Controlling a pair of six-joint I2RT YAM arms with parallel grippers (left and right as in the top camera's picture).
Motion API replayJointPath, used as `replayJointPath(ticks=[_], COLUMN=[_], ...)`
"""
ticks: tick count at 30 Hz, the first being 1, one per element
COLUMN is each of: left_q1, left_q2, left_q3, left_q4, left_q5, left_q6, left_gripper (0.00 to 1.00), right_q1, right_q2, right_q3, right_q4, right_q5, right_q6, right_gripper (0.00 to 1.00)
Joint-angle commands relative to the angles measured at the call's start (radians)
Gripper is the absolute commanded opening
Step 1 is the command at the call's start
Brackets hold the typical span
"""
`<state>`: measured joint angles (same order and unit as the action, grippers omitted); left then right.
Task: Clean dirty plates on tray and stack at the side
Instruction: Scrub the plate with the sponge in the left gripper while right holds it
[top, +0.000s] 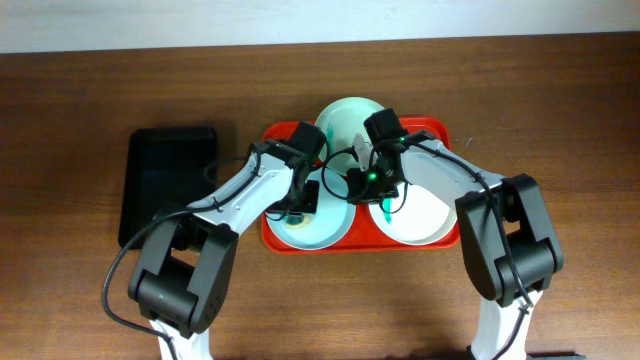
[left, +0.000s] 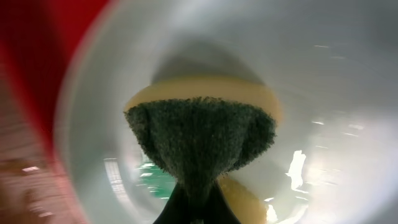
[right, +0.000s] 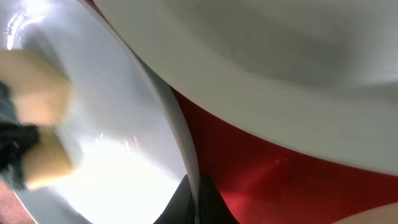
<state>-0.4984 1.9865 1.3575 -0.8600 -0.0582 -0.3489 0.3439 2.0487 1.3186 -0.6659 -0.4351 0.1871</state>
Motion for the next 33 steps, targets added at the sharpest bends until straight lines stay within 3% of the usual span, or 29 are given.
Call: replayJointPath(ticks=[1,4,7,14,15,25,33], left_q1=[0.004,0.004,0.004,0.024,0.026,0.045,0.065], left_q2=[0.009,0.008,0.005,-0.006,-0.003,0.058,0.061], left_q3=[-0.003,0.003,0.036,0.112,0.109,0.049,0.006], left_q4=[-0.016,-0.016,-0.024,0.023,0.037,0.06,0.038], left_q5=[-0.281,-0.35,-0.282,0.235,0.256,0.108,-0.278], left_q6=[-0.007,-0.055,-0.063,-0.1,-0.1,-0.1,-0.11], left_gripper=[0.0,0.0,0.0,0.0,0.0,0.0,0.0], right_q1=[0.005,0.005,0.005,0.005,0.005,0.005,0.005], right_q2=[0.022,0.022,0.022,0.022,0.022,0.022,0.022], right_q3=[0.0,0.0,0.0,0.0,0.0,0.0,0.0], right_q4=[-0.011,-0.012,-0.012,-0.012,-0.011,-0.011,-0.01], right_q5=[0.051,0.051,0.051,0.051,0.051,0.051,0.051], right_q6=[0.001,0.001,0.001,0.004,0.004,0.004,0.004], right_gripper=[0.04,0.04,0.04,0.04,0.04,0.04,0.04])
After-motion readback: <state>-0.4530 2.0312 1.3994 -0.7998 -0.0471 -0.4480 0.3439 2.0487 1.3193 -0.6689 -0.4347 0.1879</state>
